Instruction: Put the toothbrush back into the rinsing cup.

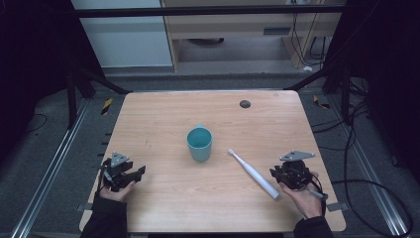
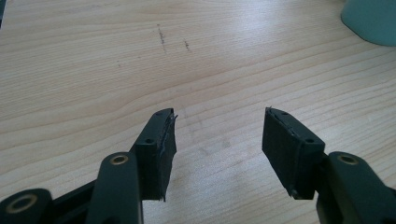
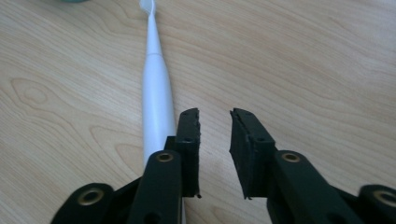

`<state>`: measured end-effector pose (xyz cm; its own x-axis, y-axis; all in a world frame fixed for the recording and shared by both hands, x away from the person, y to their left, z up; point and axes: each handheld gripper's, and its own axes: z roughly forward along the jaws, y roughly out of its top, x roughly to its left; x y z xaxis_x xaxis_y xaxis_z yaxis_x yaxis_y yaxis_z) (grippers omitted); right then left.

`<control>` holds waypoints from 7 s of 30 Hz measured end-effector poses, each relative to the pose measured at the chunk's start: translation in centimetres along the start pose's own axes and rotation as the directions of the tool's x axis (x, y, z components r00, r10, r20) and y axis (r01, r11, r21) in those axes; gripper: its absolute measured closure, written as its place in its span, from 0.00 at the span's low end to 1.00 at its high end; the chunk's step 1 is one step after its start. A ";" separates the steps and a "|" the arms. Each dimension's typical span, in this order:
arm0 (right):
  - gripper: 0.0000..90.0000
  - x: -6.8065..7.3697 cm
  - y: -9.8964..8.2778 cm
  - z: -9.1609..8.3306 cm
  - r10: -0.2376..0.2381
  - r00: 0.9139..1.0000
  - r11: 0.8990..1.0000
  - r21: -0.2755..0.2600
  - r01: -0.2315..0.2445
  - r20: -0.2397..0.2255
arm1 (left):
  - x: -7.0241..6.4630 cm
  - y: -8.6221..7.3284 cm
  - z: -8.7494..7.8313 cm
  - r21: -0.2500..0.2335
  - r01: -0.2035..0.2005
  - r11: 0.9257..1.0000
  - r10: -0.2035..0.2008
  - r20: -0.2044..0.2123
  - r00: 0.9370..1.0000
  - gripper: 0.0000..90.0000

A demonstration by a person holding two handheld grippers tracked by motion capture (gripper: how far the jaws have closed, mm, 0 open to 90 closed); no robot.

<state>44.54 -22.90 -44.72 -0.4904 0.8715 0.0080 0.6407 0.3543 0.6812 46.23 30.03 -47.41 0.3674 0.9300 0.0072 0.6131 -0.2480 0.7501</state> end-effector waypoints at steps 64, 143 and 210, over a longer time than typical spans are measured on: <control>0.69 3.1 4.3 6.7 -0.135 0.981 0.880 0.438 0.182 -0.136 | 0.1 0.0 0.2 0.009 0.000 1.000 0.000 0.004 1.000 0.48; 0.74 9.1 15.2 3.2 0.136 0.987 0.858 -0.487 -0.162 -0.088 | 0.1 0.1 0.0 -0.012 0.011 1.000 -0.011 0.005 1.000 0.49; 0.73 15.4 15.5 13.6 0.149 0.989 0.922 -0.359 -0.146 -0.019 | 0.1 0.1 0.1 -0.014 0.013 1.000 -0.013 0.010 1.000 0.49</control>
<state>54.98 0.59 -44.00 -0.4007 0.9078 0.1237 0.4503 0.0775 0.8895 46.37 30.13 -47.40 0.3666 0.9303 -0.0091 0.6080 -0.2322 0.7592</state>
